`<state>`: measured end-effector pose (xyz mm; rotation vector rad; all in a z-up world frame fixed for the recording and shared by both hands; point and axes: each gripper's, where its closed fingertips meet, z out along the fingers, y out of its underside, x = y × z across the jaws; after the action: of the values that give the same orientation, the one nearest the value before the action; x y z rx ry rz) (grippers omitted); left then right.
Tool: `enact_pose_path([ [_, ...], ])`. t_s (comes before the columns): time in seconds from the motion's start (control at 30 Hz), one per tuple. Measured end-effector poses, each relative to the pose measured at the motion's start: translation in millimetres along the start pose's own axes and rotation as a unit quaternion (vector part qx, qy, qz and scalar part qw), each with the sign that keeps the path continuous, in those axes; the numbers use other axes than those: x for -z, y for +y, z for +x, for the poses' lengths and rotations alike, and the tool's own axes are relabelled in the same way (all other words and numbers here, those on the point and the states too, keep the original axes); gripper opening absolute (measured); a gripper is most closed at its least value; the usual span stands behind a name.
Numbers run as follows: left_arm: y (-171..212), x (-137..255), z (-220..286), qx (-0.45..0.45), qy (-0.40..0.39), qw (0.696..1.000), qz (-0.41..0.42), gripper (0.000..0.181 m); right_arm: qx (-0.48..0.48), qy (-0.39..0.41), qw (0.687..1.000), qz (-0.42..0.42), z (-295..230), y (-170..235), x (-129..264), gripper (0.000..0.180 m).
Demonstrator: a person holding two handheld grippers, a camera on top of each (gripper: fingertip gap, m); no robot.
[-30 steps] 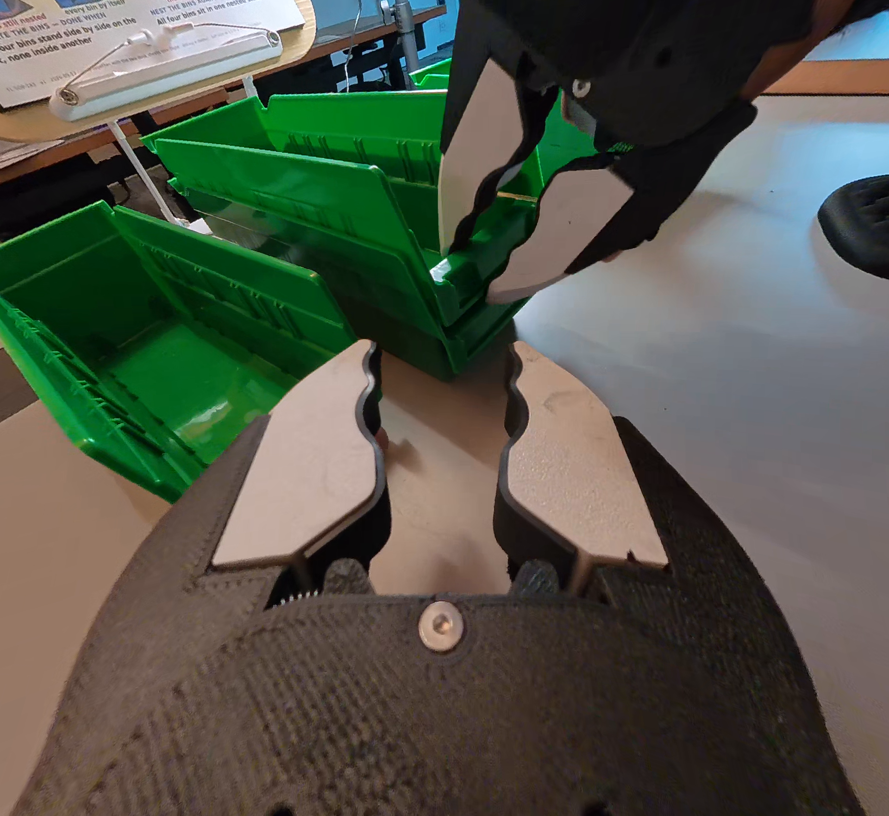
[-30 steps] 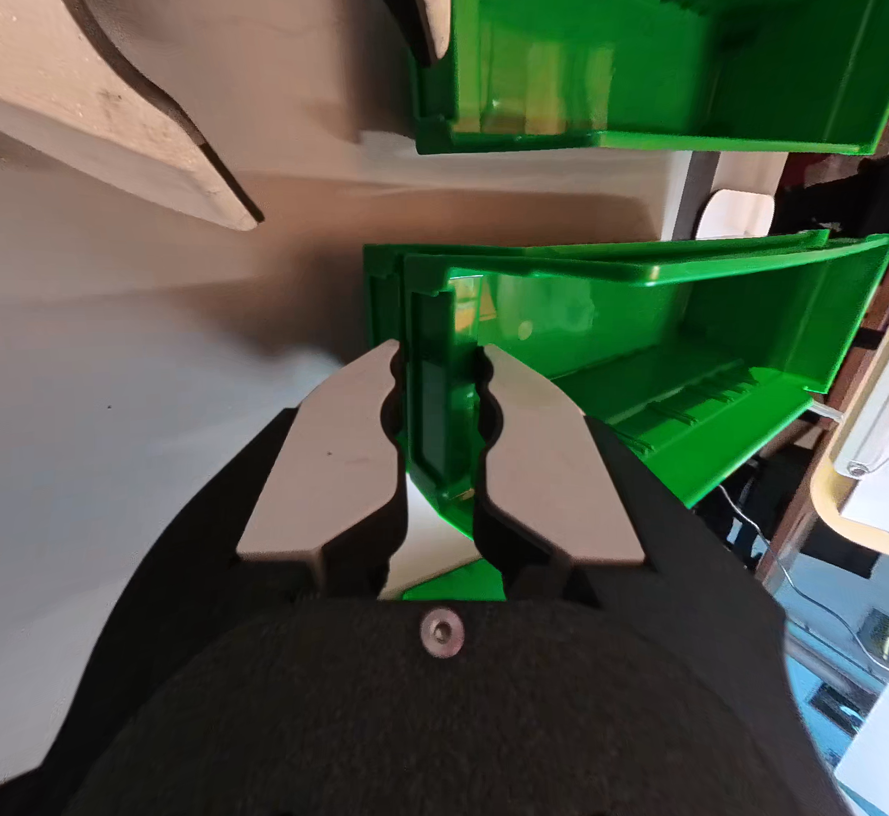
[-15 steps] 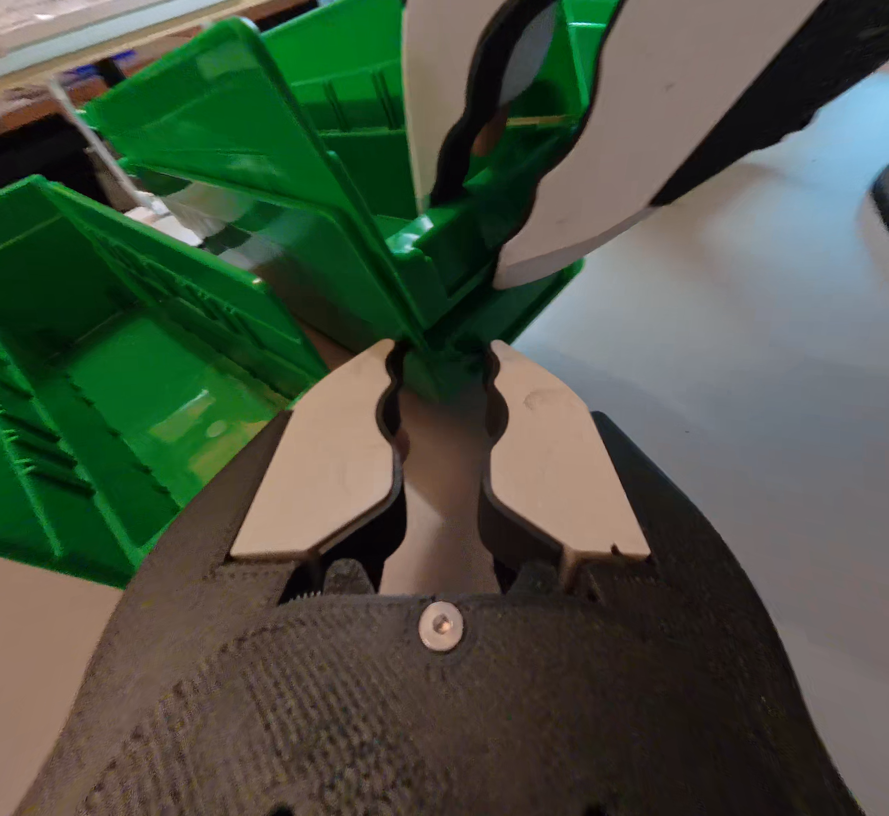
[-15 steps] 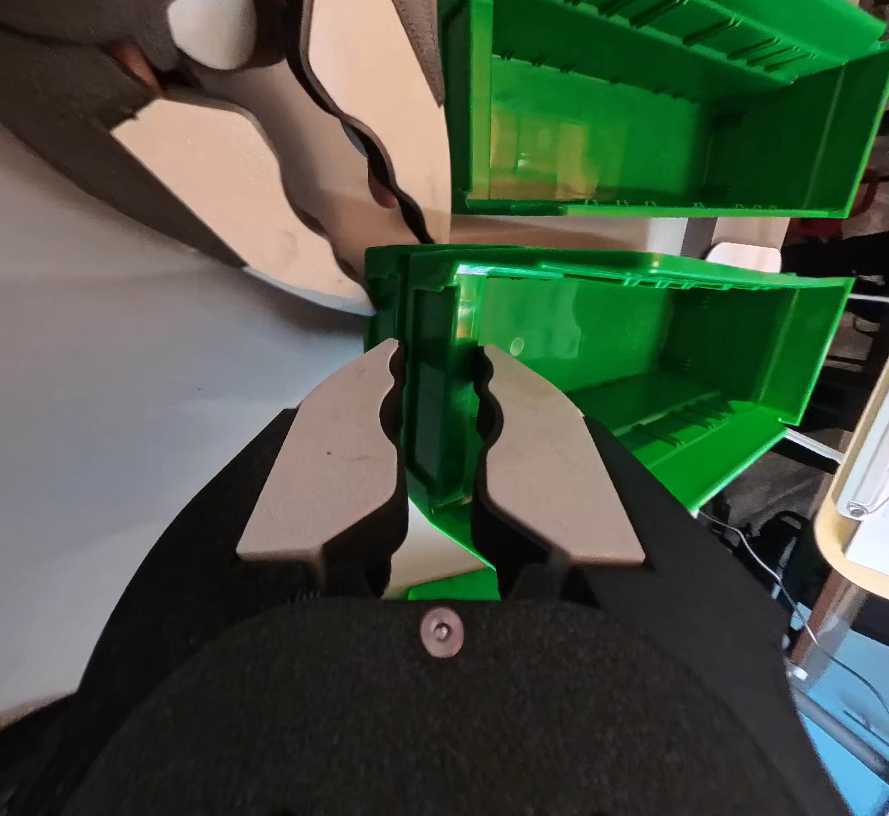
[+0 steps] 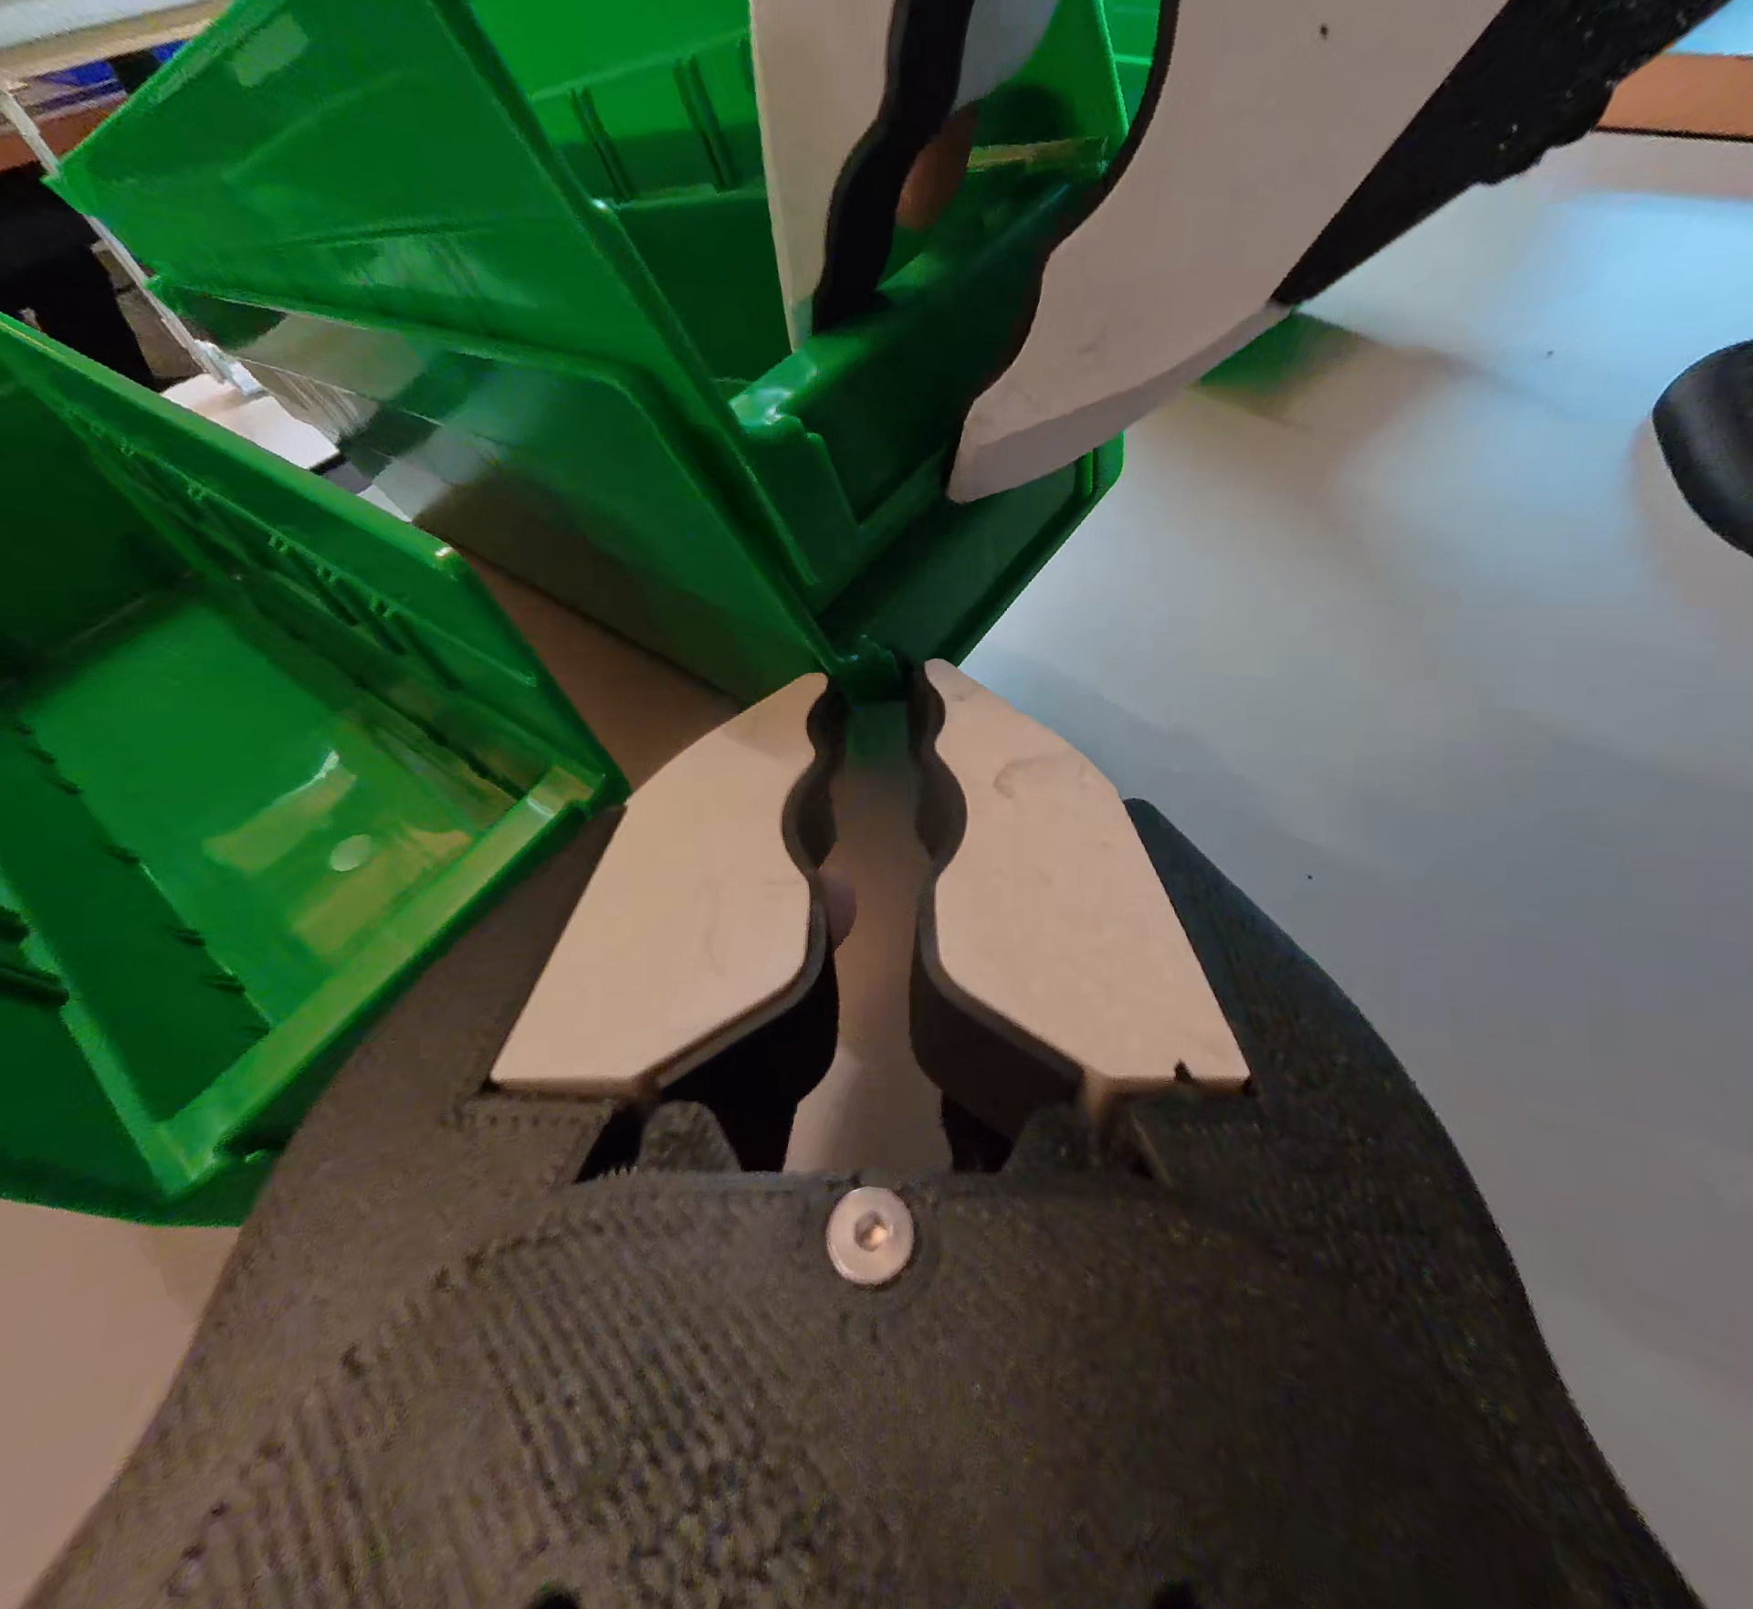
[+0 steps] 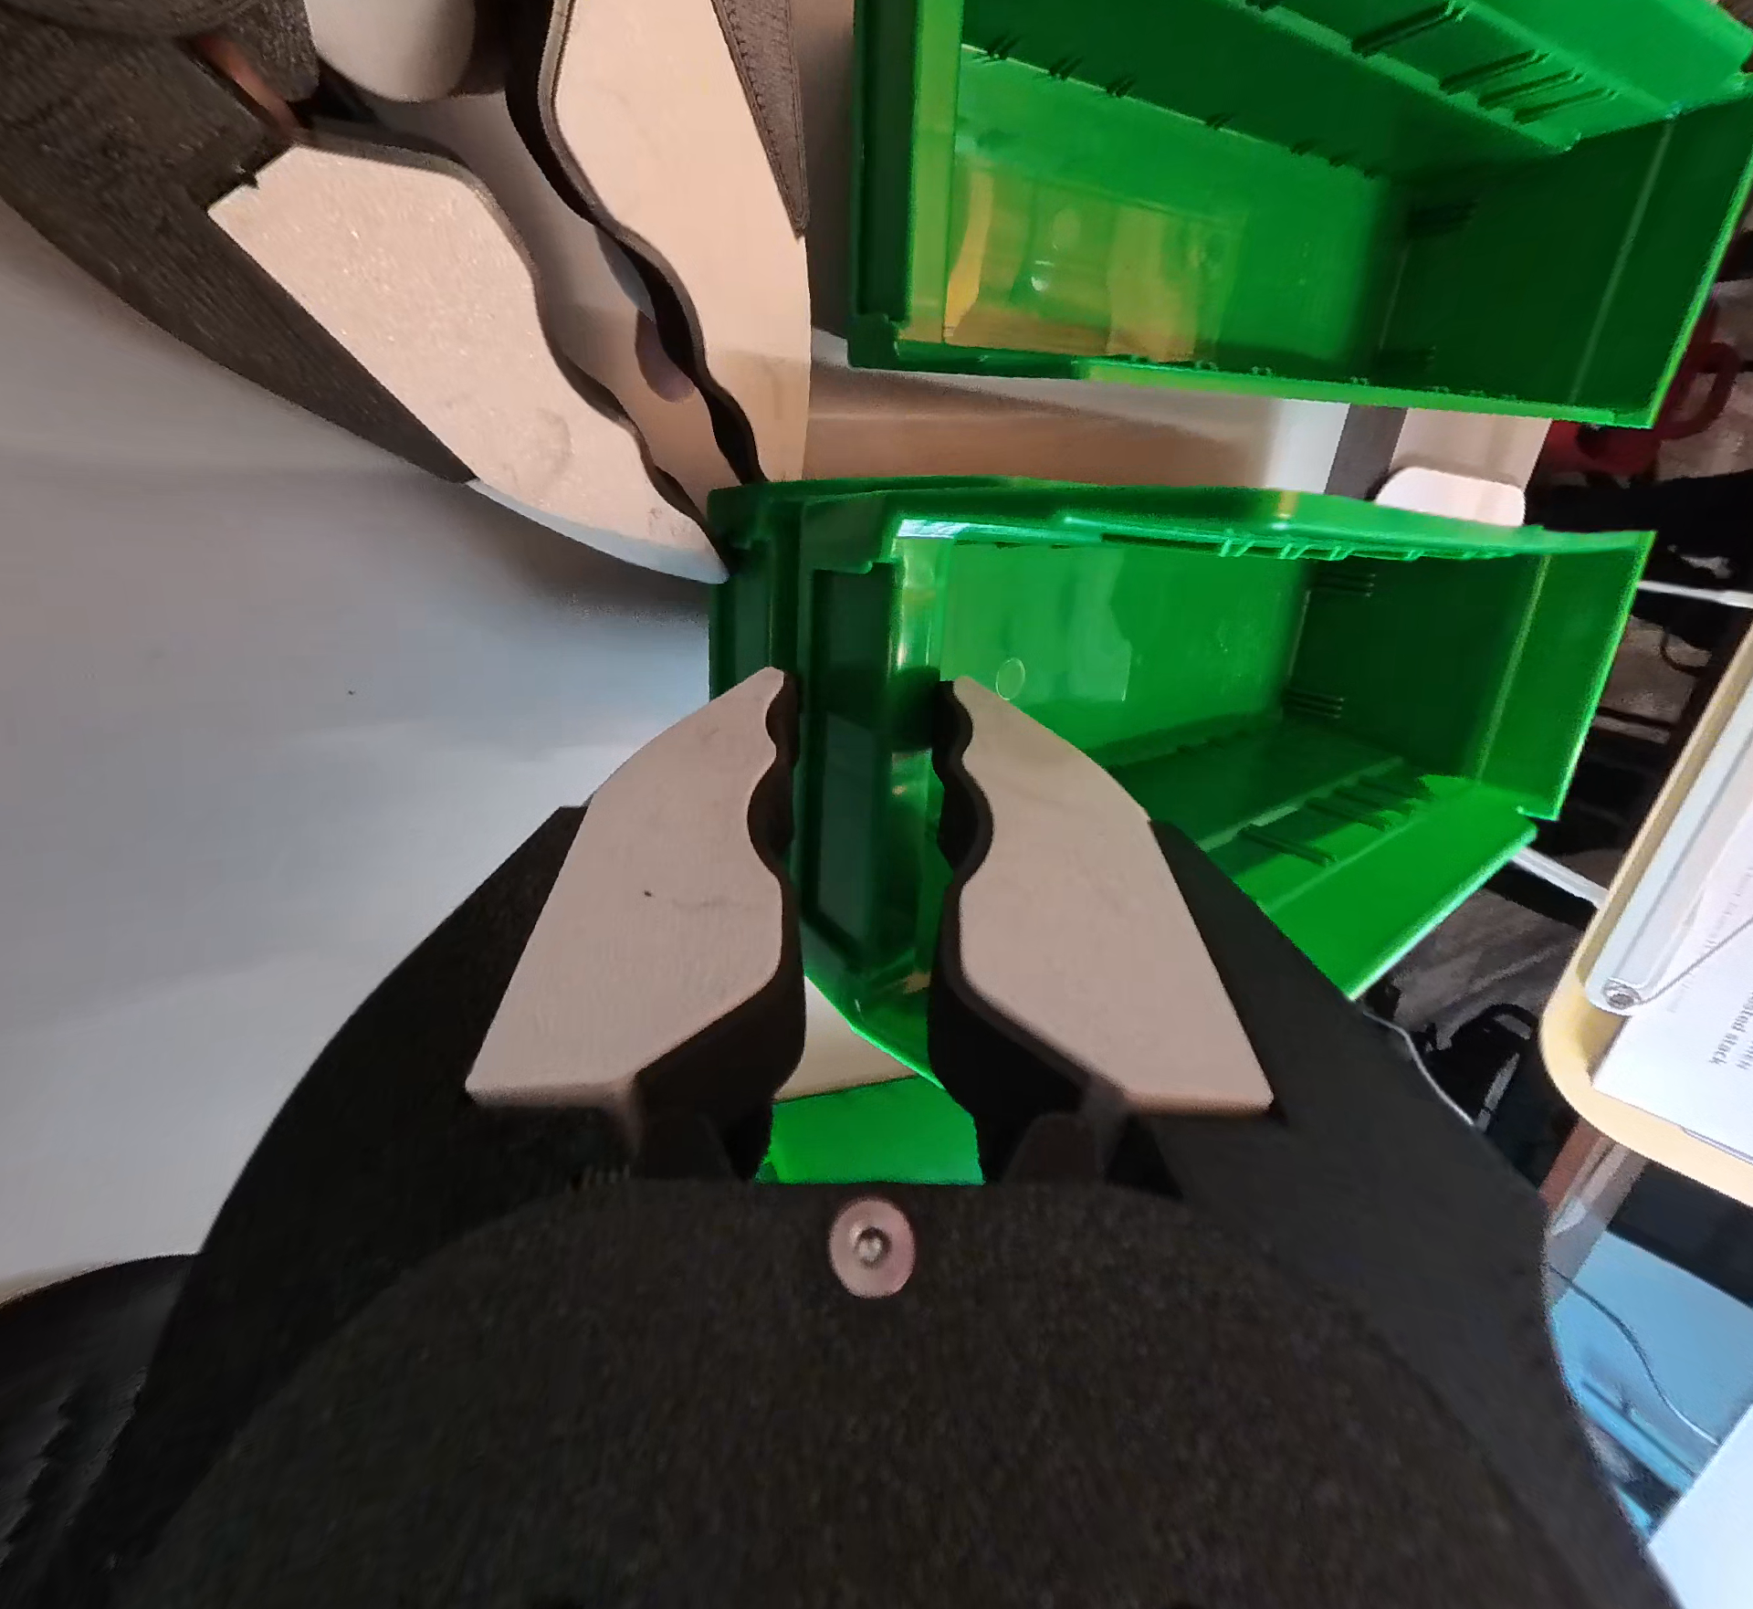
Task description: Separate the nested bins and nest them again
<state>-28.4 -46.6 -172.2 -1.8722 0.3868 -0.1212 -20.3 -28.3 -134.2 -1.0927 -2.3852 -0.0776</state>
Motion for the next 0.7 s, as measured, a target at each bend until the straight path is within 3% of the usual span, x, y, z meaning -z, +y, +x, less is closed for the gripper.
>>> enact_pose_path([
  [0.63,-1.9,-1.6,-3.3,0.03,0.014,0.999,-0.005,0.01,0.011,0.023,0.999,0.031,10.6,-0.4,3.7,0.027],
  [0.7,11.4,-5.0,-6.5,0.032,0.008,0.999,-0.039,0.008,0.002,0.028,0.998,0.053,15.1,-4.8,10.4,0.028],
])
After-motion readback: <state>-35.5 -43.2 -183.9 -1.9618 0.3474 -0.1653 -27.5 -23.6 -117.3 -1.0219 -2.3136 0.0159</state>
